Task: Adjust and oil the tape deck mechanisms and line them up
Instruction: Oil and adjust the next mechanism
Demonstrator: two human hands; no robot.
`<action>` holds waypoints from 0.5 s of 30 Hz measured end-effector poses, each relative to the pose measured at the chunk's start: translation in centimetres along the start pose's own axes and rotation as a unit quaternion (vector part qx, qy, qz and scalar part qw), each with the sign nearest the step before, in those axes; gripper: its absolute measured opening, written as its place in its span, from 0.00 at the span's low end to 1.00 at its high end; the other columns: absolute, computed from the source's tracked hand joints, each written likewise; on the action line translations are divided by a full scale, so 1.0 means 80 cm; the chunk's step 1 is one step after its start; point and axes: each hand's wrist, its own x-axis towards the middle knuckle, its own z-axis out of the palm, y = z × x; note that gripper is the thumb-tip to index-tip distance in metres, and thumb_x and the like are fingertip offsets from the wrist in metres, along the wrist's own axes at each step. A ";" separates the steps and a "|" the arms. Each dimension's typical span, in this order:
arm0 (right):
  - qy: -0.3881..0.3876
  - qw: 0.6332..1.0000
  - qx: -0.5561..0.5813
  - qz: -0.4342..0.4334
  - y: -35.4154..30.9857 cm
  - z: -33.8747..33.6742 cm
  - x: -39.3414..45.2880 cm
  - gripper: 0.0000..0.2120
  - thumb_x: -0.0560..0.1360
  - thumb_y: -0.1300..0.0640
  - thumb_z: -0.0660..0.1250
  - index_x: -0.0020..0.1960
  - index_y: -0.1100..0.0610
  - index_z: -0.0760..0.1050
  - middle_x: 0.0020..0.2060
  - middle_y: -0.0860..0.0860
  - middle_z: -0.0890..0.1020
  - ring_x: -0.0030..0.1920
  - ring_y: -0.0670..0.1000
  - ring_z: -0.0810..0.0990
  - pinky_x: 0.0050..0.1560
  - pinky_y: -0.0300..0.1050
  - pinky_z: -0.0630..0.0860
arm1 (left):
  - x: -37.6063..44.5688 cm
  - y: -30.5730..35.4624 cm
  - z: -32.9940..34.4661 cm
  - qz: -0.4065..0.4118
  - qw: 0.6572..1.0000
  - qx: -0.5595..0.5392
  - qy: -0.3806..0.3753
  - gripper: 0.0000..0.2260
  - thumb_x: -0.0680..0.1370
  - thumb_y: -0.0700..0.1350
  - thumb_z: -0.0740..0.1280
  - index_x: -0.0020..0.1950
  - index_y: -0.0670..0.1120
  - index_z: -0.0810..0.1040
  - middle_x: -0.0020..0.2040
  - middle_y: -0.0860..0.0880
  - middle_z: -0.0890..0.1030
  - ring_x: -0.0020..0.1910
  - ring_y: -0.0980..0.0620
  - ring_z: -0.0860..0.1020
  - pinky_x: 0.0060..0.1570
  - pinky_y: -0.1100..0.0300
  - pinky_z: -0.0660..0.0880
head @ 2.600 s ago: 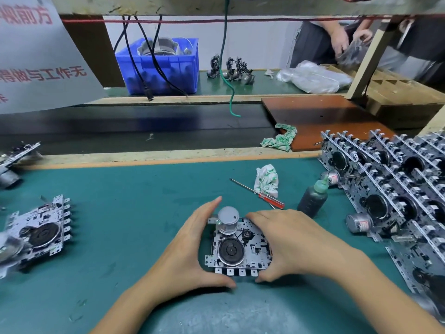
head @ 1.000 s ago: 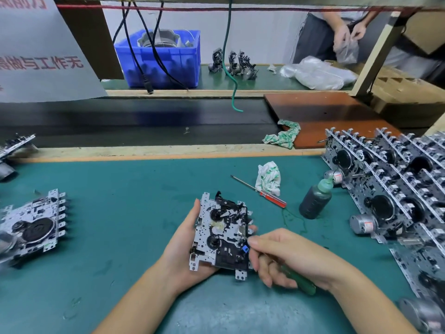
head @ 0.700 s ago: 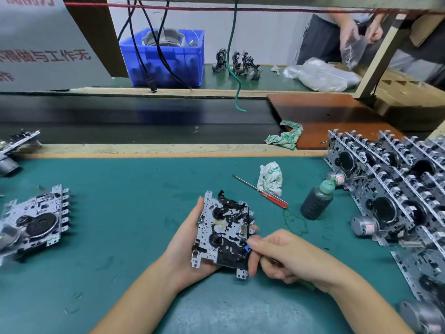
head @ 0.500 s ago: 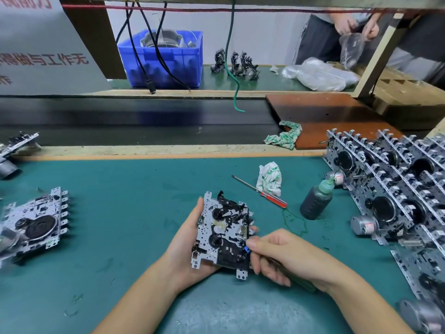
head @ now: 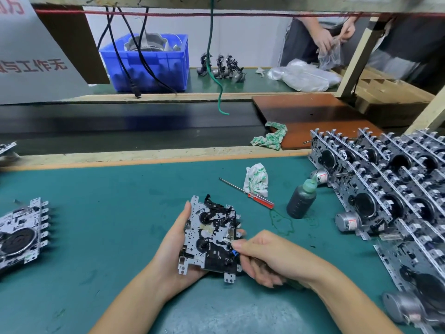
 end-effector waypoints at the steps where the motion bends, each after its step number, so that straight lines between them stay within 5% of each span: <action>1: -0.001 1.000 -0.002 -0.002 0.000 0.000 0.000 0.25 0.81 0.48 0.55 0.28 0.56 0.70 0.16 0.47 0.71 0.16 0.43 0.62 0.19 0.33 0.57 | 0.000 0.000 0.000 0.000 1.000 -0.001 0.001 0.32 0.76 0.65 0.55 0.54 0.40 0.83 0.58 0.37 0.80 0.55 0.41 0.81 0.47 0.51 0.80; 15: 0.018 1.000 0.007 0.004 0.002 0.001 0.003 0.25 0.80 0.48 0.56 0.26 0.55 0.70 0.15 0.47 0.68 0.16 0.44 0.61 0.21 0.34 0.59 | -0.002 0.001 0.002 -0.007 1.000 0.009 0.016 0.32 0.76 0.66 0.55 0.56 0.40 0.83 0.59 0.36 0.79 0.57 0.40 0.80 0.50 0.50 0.80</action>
